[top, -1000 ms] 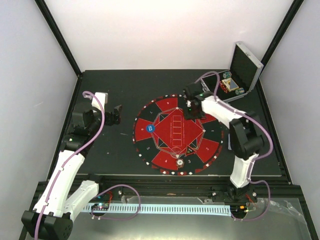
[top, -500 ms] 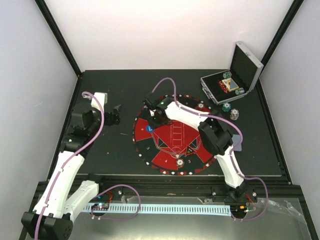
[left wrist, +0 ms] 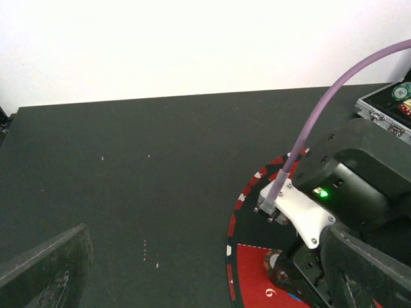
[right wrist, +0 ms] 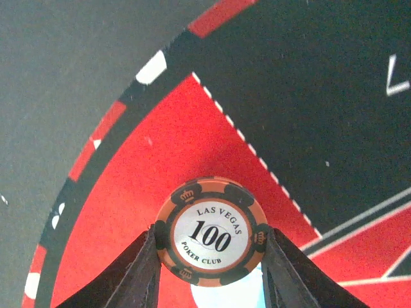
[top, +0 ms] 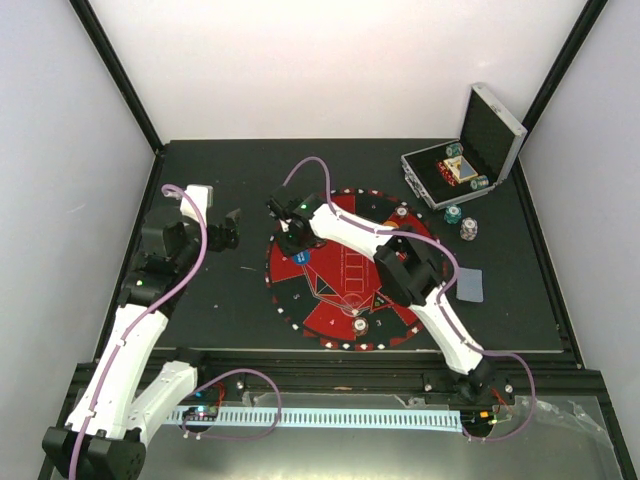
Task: Distribute texas hold em gaming equipment
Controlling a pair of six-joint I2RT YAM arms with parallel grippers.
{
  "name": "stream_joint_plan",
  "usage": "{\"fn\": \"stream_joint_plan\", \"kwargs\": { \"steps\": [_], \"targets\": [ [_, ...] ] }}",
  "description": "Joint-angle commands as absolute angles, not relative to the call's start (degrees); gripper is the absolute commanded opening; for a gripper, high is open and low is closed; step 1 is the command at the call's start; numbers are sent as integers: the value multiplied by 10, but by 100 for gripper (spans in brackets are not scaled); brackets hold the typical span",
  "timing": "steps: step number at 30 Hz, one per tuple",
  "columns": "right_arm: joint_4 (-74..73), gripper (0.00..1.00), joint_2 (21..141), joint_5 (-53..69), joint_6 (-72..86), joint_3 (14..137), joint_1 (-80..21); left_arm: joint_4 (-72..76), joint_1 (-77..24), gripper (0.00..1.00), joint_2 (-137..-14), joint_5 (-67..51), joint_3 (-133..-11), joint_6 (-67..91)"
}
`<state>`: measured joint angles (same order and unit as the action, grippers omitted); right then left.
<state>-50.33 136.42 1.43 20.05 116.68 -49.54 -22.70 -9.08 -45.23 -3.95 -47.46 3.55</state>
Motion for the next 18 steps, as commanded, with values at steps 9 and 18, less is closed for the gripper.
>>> {"fn": "stream_joint_plan", "kwargs": {
  "steps": [9,18],
  "targets": [
    [-543,39,1445,-12,194,1297,-499,-228,-93,99,-446,-29,-478,37],
    [-547,58,1453,-13,188,1296,-499,-228,-93,99,-445,-29,-478,36]
  ]
}}
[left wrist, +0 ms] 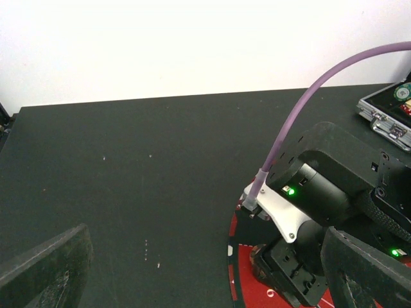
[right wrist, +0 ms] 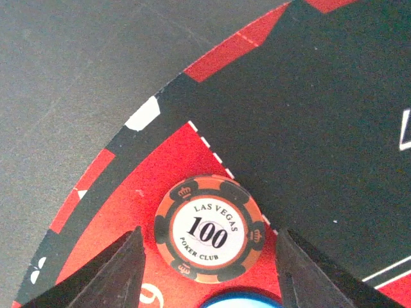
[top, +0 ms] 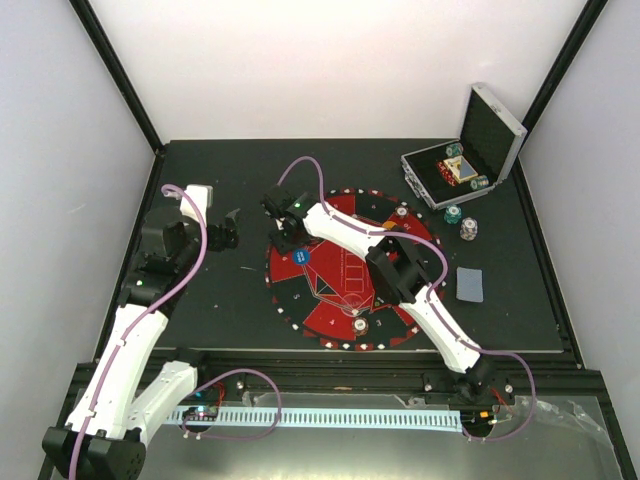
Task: Distribute texas hold em gaming equipment
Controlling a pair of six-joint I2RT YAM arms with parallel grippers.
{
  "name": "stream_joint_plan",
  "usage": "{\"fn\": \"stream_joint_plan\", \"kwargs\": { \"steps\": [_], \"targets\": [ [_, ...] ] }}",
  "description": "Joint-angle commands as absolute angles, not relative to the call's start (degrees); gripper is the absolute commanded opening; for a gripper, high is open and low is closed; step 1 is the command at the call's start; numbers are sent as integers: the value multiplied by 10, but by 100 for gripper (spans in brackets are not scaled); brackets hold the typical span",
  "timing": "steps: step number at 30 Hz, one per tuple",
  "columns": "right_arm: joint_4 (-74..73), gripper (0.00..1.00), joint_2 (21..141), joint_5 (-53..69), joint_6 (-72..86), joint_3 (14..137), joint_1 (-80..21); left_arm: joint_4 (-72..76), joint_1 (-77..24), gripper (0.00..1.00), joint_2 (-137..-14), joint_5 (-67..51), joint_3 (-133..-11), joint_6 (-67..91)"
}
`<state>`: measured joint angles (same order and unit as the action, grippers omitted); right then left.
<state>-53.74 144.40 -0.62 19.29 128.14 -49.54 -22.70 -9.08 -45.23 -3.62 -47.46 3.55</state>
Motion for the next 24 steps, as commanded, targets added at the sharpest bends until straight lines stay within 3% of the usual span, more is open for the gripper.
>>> {"fn": "stream_joint_plan", "kwargs": {
  "steps": [1,3,8,13,19,24],
  "targets": [
    [-547,62,1452,-11,187,1296,-499,-228,-94,99,-446,-29,-478,36],
    [-544,67,1447,-7,186,1295,-499,-228,-94,99,-445,-28,-478,36],
    [-544,68,1414,-20,185,1301,-497,-230,-94,99,-438,-18,-478,37],
    [-551,73,1322,-57,173,1254,-479,-224,-93,99,-402,19,-471,43],
    [-519,81,1114,-103,157,1037,-418,-211,-93,99,-386,31,-461,41],
    [-492,84,954,-108,179,832,-265,-215,-94,99,-393,24,-465,41]
  ]
}}
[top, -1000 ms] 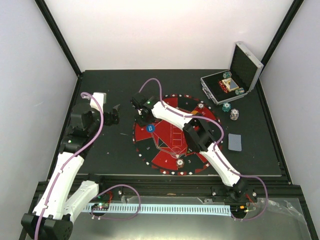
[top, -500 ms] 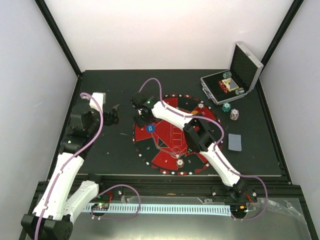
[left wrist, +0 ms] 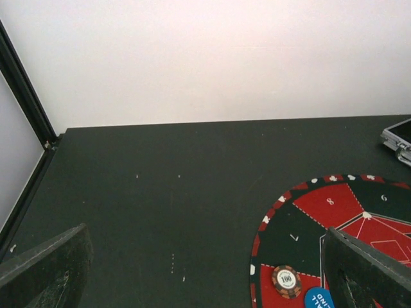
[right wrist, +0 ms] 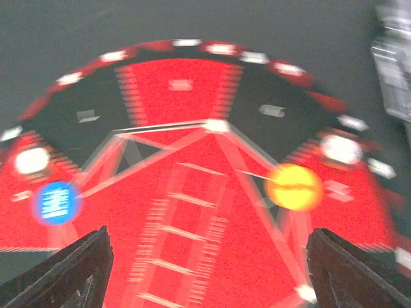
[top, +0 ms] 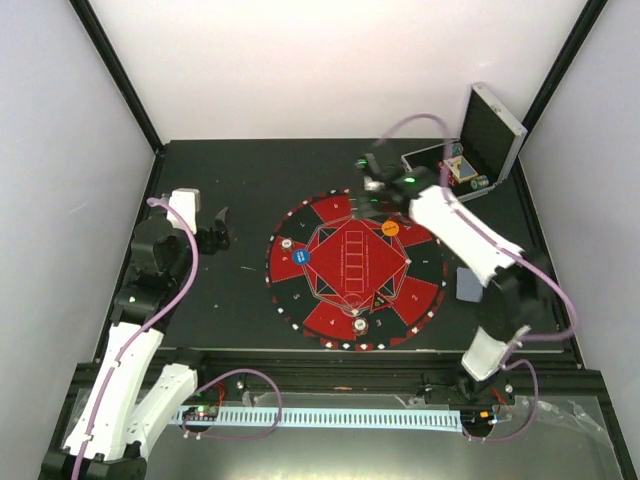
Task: Distribute texas hold em gaming equipment
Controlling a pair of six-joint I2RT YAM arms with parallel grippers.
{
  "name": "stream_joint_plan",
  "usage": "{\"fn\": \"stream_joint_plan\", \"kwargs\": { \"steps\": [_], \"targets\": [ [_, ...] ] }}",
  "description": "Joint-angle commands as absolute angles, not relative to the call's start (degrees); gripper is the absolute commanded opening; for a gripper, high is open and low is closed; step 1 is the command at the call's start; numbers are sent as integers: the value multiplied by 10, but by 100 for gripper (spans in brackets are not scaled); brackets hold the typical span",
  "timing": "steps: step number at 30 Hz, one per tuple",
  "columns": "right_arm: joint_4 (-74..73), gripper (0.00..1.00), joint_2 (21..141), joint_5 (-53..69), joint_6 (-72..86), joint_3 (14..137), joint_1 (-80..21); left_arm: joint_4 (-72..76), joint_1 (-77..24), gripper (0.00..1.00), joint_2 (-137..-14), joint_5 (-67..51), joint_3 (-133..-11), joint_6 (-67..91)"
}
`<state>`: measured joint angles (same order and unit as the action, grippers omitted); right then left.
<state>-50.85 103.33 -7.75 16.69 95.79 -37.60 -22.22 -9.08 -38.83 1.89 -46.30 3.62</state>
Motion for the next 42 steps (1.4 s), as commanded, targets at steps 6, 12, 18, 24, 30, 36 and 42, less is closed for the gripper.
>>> {"fn": "stream_joint_plan", "kwargs": {
  "steps": [6,12,18,24,30,36,42],
  "targets": [
    [-436,83,896,-125,191,695,-80,-215,-94,99,-394,18,-465,42],
    [-413,82,947,-127,182,699,11,-215,-94,99,-398,18,-465,42],
    [-419,81,1007,-125,160,746,27,-215,-94,99,-401,17,-464,42],
    [-425,76,1043,-124,161,781,38,-215,-94,99,-403,16,-465,42],
    [-427,71,1069,-118,157,791,45,-215,-94,99,-404,16,-465,42],
    [-419,69,1080,-113,155,791,48,-215,-94,99,-406,15,-465,41],
    [-417,66,1092,-109,154,795,49,-215,-94,99,-406,16,-466,41]
  ]
}}
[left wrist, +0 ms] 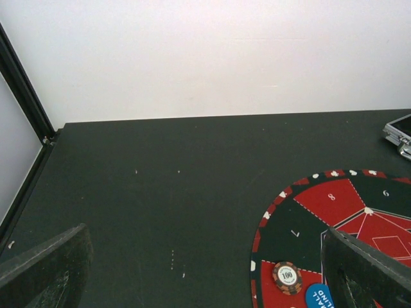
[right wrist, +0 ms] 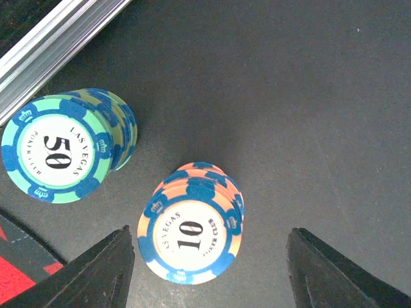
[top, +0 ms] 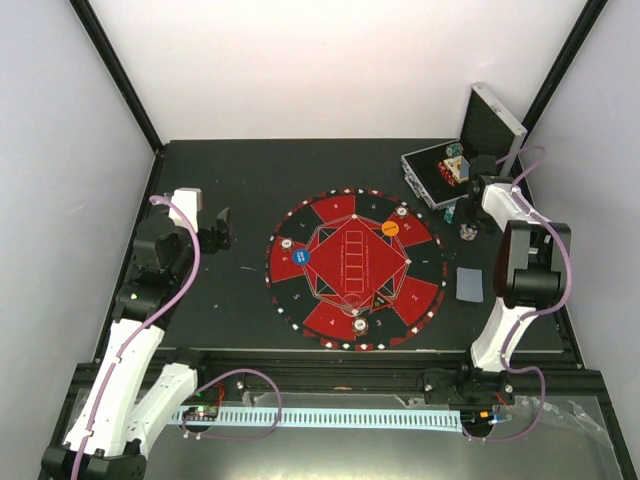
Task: Distribute texas hold em gaming equipment
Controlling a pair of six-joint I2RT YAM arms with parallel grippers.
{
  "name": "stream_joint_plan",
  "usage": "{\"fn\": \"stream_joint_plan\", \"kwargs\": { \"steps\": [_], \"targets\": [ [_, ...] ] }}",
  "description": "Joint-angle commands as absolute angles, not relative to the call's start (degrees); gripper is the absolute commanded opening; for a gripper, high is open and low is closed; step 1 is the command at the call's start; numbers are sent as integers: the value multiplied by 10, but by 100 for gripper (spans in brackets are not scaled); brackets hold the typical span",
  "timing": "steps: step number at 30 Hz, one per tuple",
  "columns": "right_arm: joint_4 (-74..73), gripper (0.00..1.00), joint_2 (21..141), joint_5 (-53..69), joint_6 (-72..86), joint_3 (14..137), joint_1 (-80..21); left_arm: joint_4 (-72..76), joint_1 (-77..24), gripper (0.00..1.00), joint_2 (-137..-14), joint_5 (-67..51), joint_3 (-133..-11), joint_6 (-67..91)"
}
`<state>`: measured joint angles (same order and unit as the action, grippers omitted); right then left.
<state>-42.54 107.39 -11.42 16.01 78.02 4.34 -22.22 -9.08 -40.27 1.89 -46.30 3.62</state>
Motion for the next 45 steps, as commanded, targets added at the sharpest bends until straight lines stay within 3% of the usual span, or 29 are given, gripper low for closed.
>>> {"fn": "stream_joint_plan", "kwargs": {
  "steps": [1,30,45],
  "targets": [
    [-417,66,1094,-108,153,796,49,-215,-94,99,-406,16,-466,41],
    [-416,42,1105,-92,146,804,50,-215,-94,99,-405,19,-465,41],
    [-444,40,1033,-68,138,809,49,-215,-94,99,-404,19,-465,41]
  ]
}}
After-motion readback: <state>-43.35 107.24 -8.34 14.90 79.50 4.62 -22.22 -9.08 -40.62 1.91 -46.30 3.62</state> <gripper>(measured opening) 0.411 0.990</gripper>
